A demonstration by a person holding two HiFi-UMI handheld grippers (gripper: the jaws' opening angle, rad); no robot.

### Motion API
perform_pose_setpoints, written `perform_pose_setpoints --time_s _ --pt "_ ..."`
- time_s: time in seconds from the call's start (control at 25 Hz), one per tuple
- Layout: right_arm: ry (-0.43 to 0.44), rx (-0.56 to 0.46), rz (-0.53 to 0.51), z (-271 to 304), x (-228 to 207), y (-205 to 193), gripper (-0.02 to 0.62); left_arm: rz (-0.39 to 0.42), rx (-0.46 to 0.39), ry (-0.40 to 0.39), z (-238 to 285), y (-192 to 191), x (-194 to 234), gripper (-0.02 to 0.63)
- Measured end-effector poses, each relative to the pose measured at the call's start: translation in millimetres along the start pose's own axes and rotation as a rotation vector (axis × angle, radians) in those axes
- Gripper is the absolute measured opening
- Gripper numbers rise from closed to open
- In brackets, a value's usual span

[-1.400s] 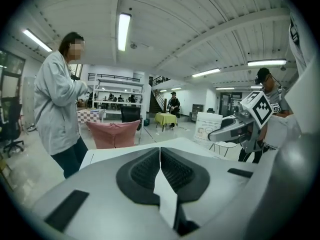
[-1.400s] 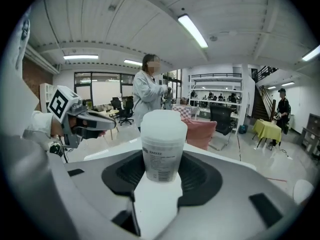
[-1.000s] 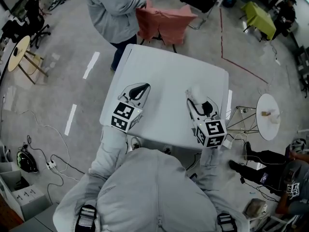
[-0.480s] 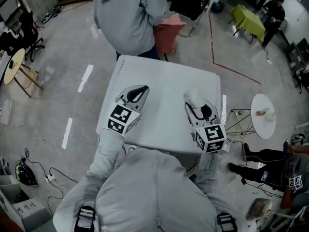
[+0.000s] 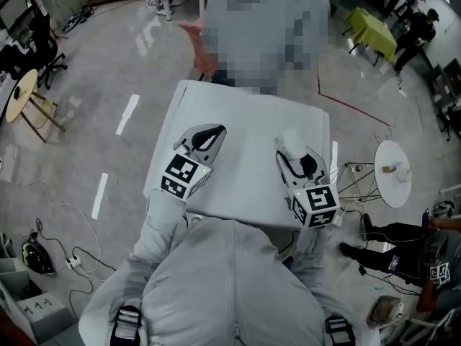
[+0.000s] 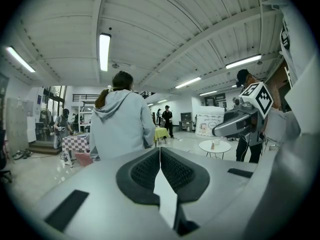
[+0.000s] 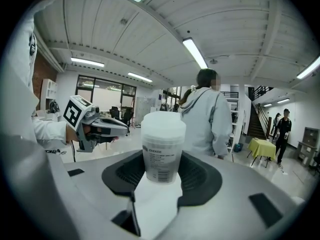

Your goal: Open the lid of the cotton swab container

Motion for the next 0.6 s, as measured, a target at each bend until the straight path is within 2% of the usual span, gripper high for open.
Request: perform_pose_setpoints --time_s 0.16,0.28,0.44,0.6 --pt "0.017 -0.002 -0.007 3.6 2.5 0.5 0.222 0.007 0.001 -0.011 0.6 -0.1 -1.5 0.023" --pt "0.043 0.001 -0.008 5.6 6.9 -3.3 0.222 0.023 0.008 -0.049 0.5 -0.6 -8.4 0.023" --pt "0.091 -0.001 -0.007 8.1 13.2 -7.8 0.221 0.079 0.051 -0.145 1.9 -1.8 -24.6 0.023" --pt "0.155 0.020 -0.005 12.9 18.6 -17.5 0.221 0.121 0.055 -0.269 2.2 0.6 -45.2 0.025"
Point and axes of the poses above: the fingertips, and each gripper's own axes: z forward along the fingers, x to its left, y out of its top, the point moved 4 cm from there along -z, backward along the fingers, and after that the axes turned 3 degrees about -x, right-handed, at the moved point
